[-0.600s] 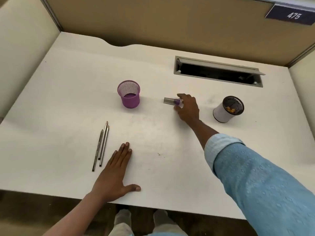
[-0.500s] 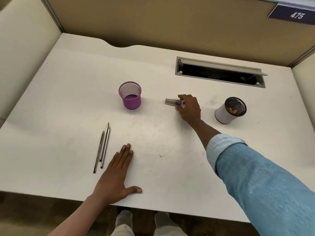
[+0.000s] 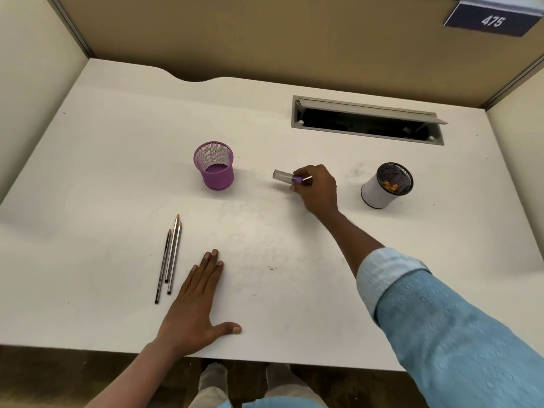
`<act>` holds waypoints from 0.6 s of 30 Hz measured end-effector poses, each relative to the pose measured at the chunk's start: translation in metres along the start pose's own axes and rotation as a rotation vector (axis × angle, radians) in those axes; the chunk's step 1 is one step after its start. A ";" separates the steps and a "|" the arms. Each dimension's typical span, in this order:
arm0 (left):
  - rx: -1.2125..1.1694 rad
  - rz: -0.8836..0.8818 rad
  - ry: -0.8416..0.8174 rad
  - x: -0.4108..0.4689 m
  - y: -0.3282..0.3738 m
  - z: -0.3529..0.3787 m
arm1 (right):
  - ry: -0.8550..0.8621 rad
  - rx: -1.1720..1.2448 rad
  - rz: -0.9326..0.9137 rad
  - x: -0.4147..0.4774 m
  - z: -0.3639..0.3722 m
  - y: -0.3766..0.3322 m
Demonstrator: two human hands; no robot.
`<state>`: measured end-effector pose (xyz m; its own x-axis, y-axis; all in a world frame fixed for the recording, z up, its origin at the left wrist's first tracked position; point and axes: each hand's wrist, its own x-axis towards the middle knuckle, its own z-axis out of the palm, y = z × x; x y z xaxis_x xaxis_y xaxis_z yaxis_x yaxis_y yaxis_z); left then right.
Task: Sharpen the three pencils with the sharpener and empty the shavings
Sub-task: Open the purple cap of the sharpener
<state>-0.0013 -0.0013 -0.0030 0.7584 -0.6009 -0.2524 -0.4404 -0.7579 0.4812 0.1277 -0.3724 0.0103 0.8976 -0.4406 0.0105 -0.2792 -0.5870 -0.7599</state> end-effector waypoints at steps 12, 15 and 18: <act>-0.430 -0.320 0.048 0.015 0.045 -0.023 | -0.121 0.344 -0.105 -0.145 -0.019 -0.048; -0.744 -0.415 0.134 0.020 0.072 -0.049 | -0.186 0.385 -0.139 -0.174 -0.021 -0.056; -1.055 -0.456 0.112 0.022 0.090 -0.066 | -0.214 0.396 -0.113 -0.197 -0.024 -0.063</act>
<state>0.0072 -0.0662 0.0902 0.8057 -0.2599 -0.5324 0.4657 -0.2777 0.8403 -0.0399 -0.2653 0.0719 0.9767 -0.2144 0.0052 -0.0608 -0.3004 -0.9519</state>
